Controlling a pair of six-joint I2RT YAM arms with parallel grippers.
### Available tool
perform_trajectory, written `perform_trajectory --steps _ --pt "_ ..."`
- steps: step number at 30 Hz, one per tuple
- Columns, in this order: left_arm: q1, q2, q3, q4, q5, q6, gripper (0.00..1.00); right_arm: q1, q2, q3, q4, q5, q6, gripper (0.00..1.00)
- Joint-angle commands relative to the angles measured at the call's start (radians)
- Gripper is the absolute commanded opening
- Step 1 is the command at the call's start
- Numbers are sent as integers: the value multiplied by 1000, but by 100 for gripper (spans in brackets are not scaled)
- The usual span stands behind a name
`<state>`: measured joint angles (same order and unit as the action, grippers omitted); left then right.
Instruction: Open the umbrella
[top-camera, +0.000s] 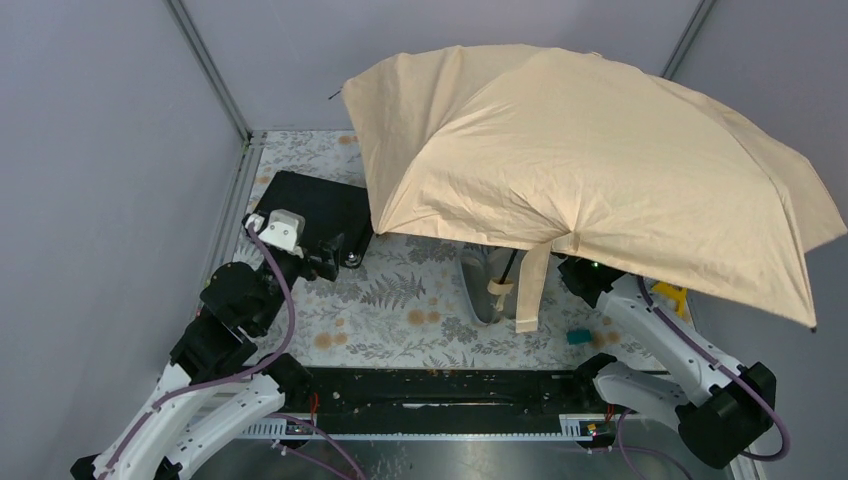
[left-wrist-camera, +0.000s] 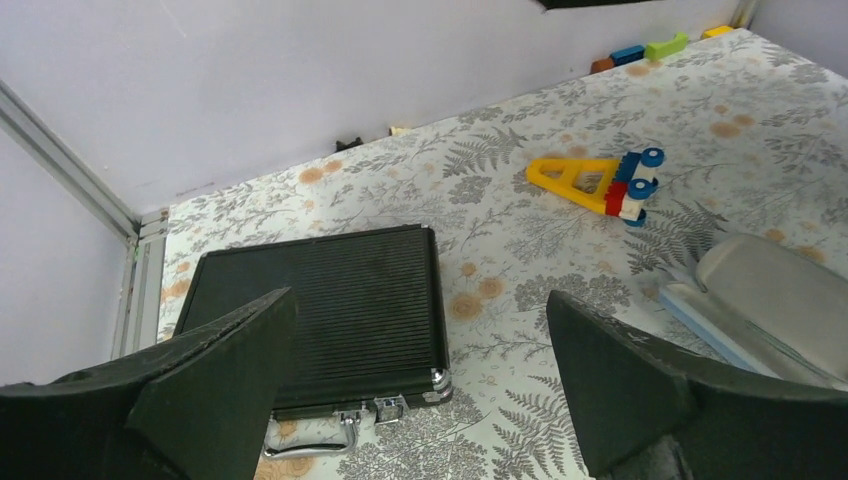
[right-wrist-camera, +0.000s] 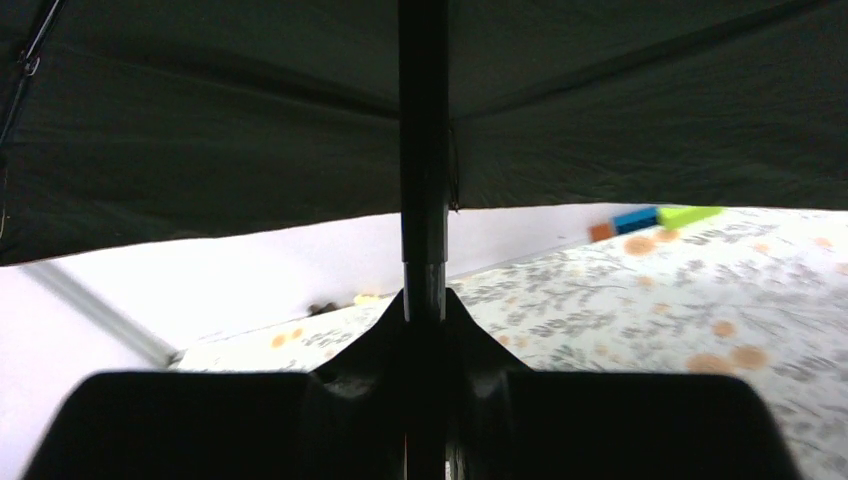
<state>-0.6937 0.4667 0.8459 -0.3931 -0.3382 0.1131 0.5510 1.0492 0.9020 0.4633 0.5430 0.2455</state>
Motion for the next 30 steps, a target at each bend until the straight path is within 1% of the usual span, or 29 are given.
perform_trajectory --steps 1,6,10,12,14,16,18,20,24,25,26,28,30 --pt "4 -9 -42 79 -78 -16 99 6 -63 -79 203 222 -52 0" --pt "4 -14 -64 84 -85 -27 99 25 26 -41 234 417 -31 0" --pt "4 -28 -87 96 -93 -28 99 73 139 -11 370 563 -64 0" --pt "4 -32 -100 101 -92 -32 99 101 206 -1 492 664 -124 0" --pt "3 -32 -109 104 -87 -39 99 130 284 4 660 703 -214 0" --pt "4 -24 -109 98 -83 -42 99 162 393 36 870 755 -368 0" --pt "4 -18 -110 93 -83 -47 99 187 497 102 1020 815 -522 0" --pt "3 -17 -112 88 -82 -53 99 190 561 141 1034 869 -552 0" --pt "3 -27 -121 85 -70 -59 99 190 609 105 1034 924 -479 0" --pt "3 -27 -122 85 -71 -59 99 190 615 93 1033 937 -471 3" --pt "4 -28 -122 84 -71 -61 99 190 617 82 1032 943 -469 8" --pt "3 -28 -120 80 -68 -64 99 190 620 55 1033 945 -463 22" --pt "3 -28 -119 77 -63 -67 99 189 622 32 1034 940 -461 39"
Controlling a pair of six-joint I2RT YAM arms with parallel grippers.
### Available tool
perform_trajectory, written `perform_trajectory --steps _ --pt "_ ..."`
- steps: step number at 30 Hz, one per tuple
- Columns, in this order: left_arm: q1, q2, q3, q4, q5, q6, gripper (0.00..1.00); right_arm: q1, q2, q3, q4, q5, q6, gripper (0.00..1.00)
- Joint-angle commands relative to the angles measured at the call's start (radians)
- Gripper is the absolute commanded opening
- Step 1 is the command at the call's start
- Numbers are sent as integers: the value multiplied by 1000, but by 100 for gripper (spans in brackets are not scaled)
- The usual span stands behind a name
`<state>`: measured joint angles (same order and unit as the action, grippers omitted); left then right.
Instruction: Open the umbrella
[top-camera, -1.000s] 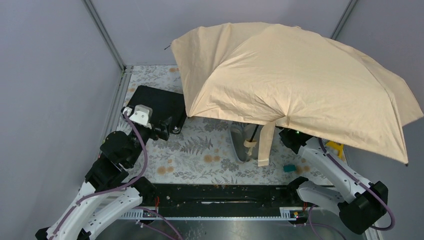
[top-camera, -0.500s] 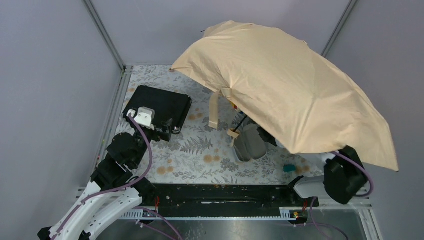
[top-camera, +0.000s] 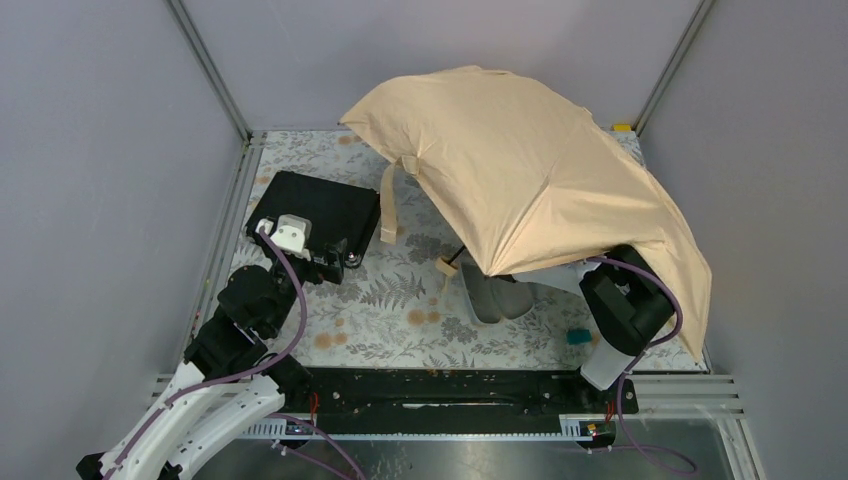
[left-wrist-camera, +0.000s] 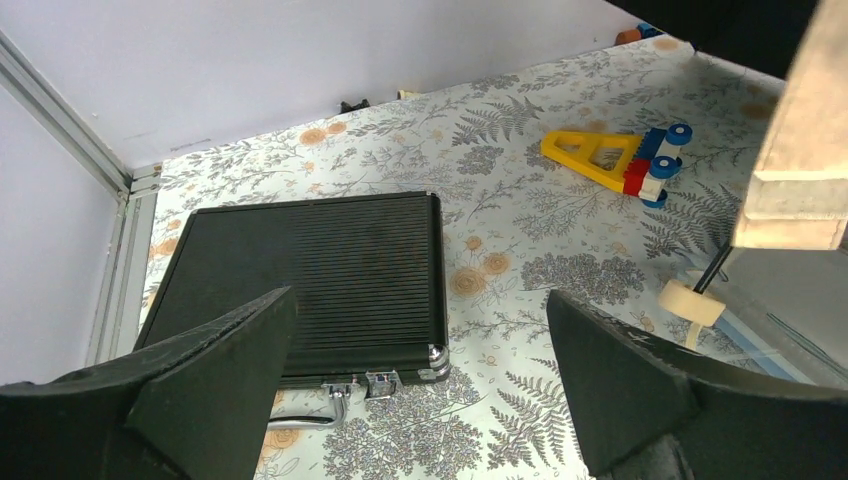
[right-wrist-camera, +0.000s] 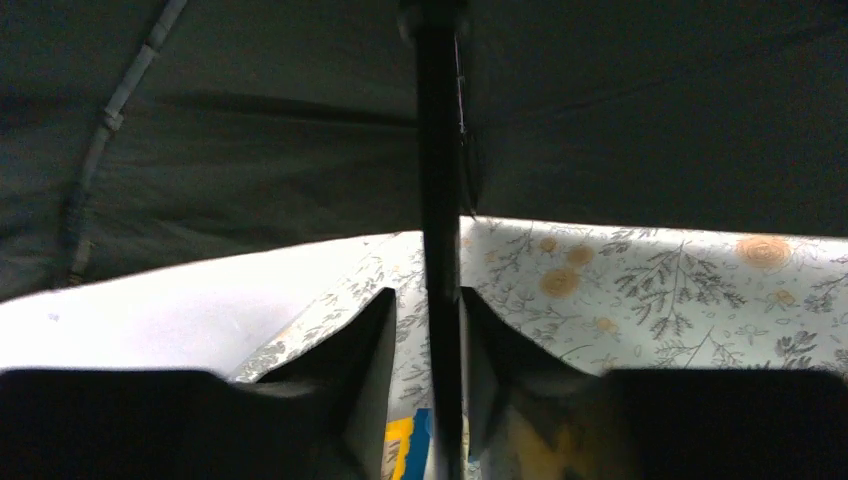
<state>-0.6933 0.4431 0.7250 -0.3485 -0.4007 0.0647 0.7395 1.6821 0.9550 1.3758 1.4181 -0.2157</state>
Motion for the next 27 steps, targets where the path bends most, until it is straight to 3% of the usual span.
perform_trajectory --steps 1,8,15,27 --pt "3 -6 3 32 2 -19 99 0 -11 -32 121 65 1 45" --pt "3 -17 -1 32 -4 -26 99 11 -45 -111 121 42 5 73" --pt "4 2 11 17 -8 -41 99 123 -97 -236 121 -19 11 99" --pt "28 14 34 -50 -87 -111 99 461 -254 -579 120 -118 -9 99"
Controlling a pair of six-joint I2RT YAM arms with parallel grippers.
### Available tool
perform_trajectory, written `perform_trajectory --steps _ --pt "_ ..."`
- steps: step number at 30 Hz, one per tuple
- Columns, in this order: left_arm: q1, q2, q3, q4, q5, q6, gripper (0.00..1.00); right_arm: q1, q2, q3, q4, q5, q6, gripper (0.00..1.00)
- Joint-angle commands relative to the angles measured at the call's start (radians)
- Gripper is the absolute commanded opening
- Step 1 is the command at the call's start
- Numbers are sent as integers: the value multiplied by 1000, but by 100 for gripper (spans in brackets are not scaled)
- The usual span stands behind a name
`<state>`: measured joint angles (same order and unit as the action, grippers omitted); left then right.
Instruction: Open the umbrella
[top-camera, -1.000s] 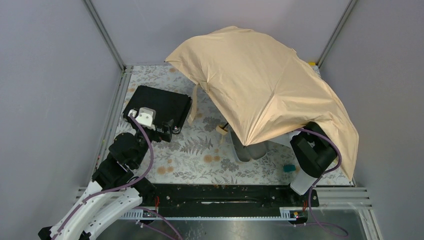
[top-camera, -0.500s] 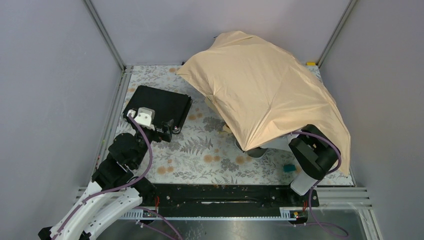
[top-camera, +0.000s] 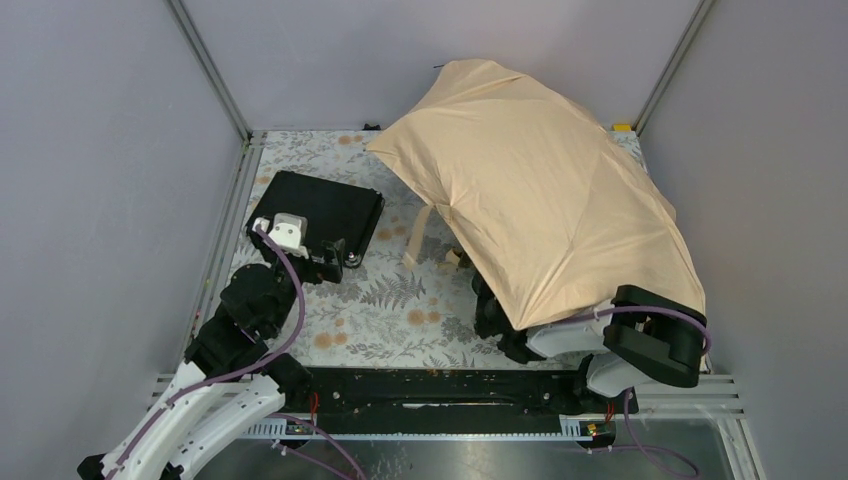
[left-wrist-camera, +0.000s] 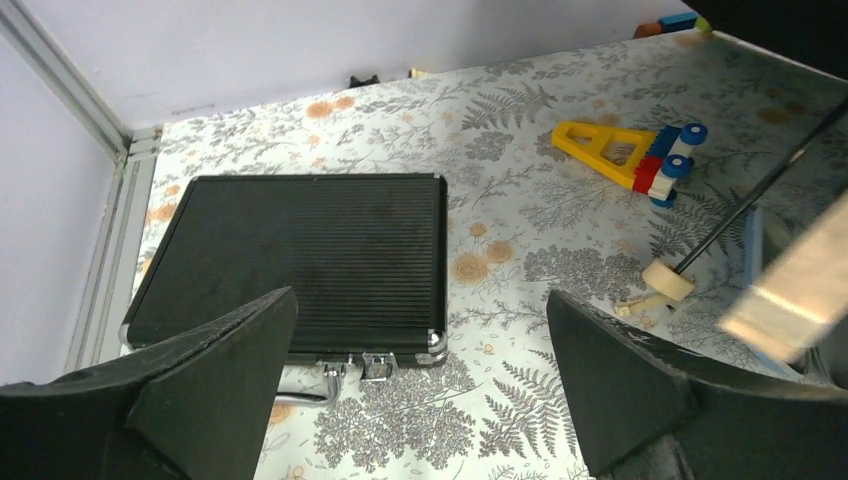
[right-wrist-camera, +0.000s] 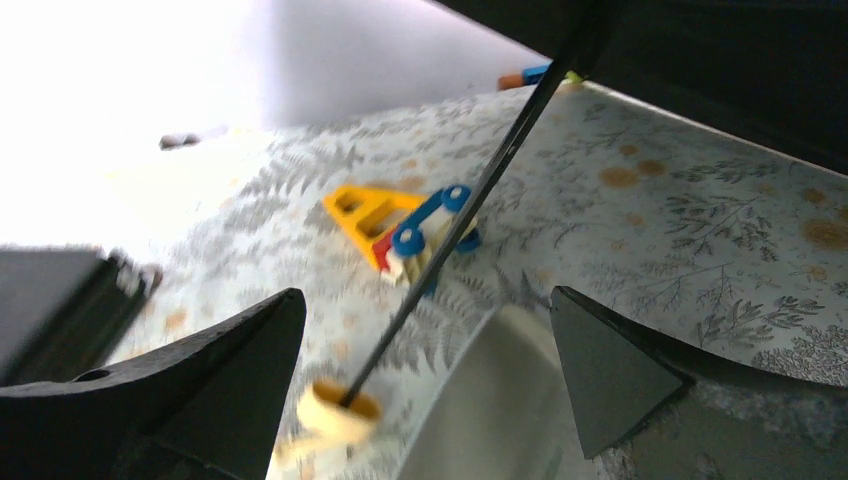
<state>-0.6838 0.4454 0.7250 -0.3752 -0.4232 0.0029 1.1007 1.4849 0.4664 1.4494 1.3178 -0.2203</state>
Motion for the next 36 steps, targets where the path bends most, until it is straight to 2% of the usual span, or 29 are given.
perform_trajectory --steps 1,6,10,13,15,16,17,19,21,23,28,36 --pt "22 10 36 -33 -76 -53 99 130 -65 -114 46 -13 -14 100" --pt "32 -10 53 -105 -141 -104 99 292 -86 -191 47 61 -64 100" --pt "31 -84 41 -190 -187 -188 99 414 -135 -221 49 98 -124 100" --pt "30 -178 21 -254 -198 -231 99 475 -227 -251 47 104 -147 100" --pt "30 -233 12 -285 -198 -248 99 494 -328 -271 -13 100 -141 100" --pt "31 -257 11 -294 -196 -255 99 497 -392 -274 -89 88 -123 100" --pt "31 -278 12 -303 -193 -261 99 498 -460 -263 -240 72 -60 100" --pt "30 -316 12 -317 -192 -275 99 488 -660 -192 -769 -2 158 100" --pt "31 -338 6 -324 -187 -288 99 455 -803 -153 -1085 -100 351 100" --pt "31 -344 1 -328 -175 -305 99 439 -905 -153 -1203 -145 391 100" --pt "30 -280 27 -376 -212 -347 99 437 -1049 -120 -1517 -113 488 100" --pt "31 -229 36 -394 -193 -367 99 438 -1124 -120 -1564 -42 461 100"
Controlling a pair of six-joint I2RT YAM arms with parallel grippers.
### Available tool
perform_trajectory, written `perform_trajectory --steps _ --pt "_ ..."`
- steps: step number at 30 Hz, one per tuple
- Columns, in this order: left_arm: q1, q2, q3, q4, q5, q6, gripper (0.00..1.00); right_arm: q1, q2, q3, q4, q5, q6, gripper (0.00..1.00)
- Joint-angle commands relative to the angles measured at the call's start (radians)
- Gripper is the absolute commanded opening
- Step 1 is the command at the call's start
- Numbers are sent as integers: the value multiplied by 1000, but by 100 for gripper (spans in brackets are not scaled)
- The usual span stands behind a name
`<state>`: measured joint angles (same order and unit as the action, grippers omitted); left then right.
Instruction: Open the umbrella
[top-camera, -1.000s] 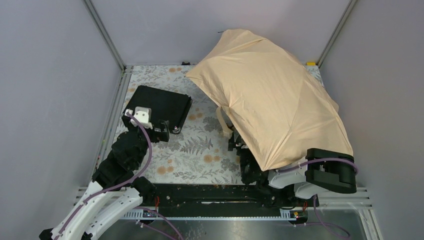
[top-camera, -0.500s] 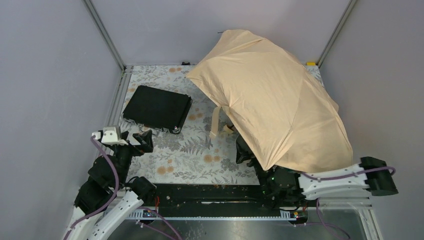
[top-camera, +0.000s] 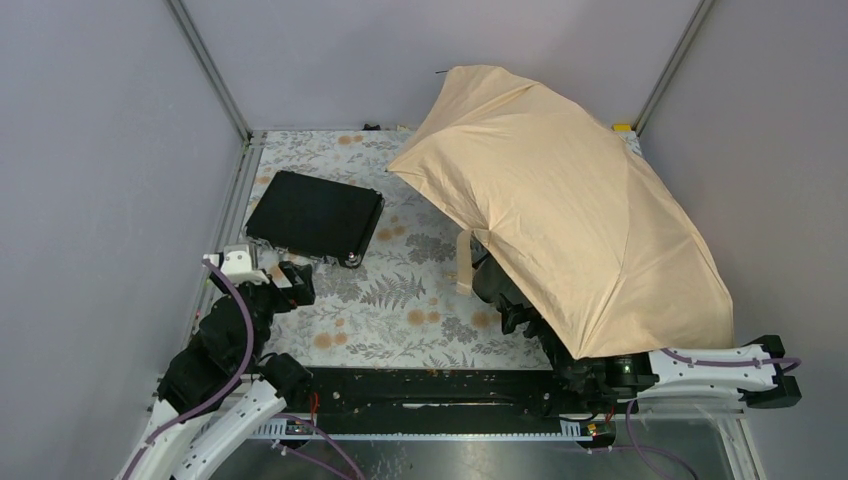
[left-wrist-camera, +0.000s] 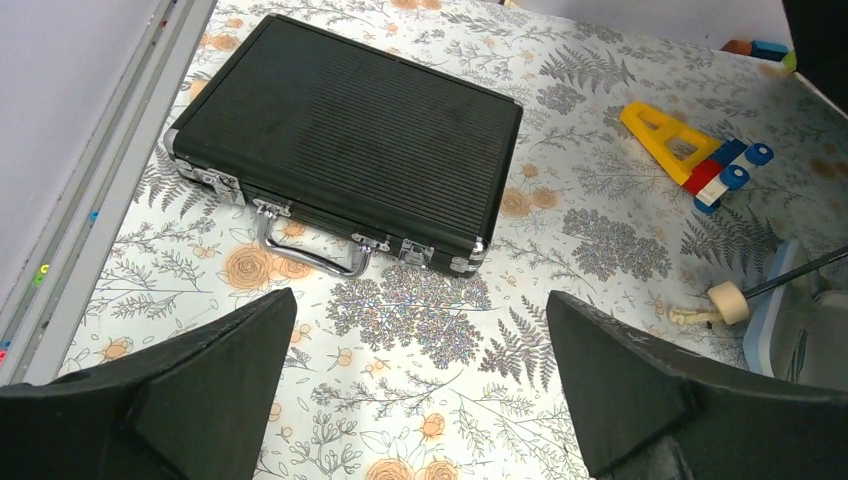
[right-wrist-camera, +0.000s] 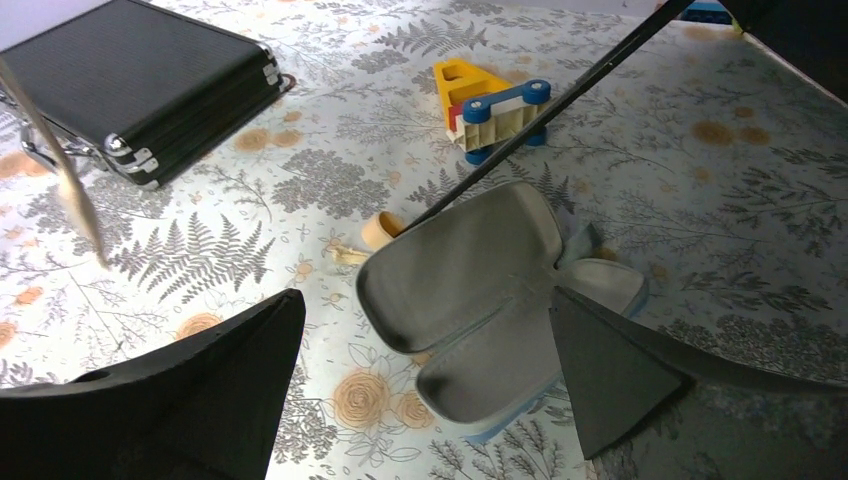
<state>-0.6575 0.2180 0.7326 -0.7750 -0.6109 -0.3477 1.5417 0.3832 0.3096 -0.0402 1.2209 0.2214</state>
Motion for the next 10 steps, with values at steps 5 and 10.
perform_trajectory --steps 5,10 --pt "4 -35 23 8 0 -2 99 -4 -32 41 -77 68 16 100" --pt "4 -45 26 3 -3 5 99 -4 -30 41 -77 73 16 100"
